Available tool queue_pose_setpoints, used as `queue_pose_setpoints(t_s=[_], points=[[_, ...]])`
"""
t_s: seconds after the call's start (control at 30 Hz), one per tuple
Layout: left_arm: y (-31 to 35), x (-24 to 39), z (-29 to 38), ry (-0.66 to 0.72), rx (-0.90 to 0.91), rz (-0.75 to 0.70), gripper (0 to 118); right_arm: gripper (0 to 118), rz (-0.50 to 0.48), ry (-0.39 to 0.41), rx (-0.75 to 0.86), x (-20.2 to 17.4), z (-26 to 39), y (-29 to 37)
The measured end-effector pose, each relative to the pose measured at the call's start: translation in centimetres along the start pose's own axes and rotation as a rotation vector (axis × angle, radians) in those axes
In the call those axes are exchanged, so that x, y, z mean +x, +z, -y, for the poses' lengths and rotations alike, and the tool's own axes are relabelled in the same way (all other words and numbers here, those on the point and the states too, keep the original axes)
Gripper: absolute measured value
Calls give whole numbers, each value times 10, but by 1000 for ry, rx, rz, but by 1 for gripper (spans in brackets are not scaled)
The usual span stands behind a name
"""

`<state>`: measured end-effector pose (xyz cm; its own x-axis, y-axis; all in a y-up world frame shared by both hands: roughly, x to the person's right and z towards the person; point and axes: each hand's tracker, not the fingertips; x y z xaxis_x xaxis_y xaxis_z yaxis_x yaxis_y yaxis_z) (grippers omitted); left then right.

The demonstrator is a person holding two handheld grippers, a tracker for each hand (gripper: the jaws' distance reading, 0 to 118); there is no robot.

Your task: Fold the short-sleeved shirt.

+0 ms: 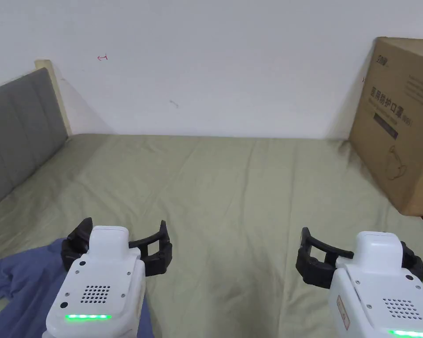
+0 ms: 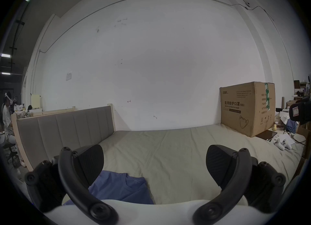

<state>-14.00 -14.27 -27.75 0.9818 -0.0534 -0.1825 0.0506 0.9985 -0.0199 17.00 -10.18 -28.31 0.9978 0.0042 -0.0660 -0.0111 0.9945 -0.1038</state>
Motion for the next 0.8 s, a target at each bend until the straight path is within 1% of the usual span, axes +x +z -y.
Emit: queue_pose_setpoints(t_s=[0.07,0.57,0.63,0.8], points=[[0,0,-1,-2,1,-1,118,117,-1,5,-2,6,3,-5],[2,2,-4,-31,5,0,118,117,-10,13,-3,-3,-4,0],[1,3,-4,-34,5,2,118,116,-10,12,-4,3,-1,-5],[1,4,-5,-40,4,12,118,117,-9,5,-5,1,-3,-2]])
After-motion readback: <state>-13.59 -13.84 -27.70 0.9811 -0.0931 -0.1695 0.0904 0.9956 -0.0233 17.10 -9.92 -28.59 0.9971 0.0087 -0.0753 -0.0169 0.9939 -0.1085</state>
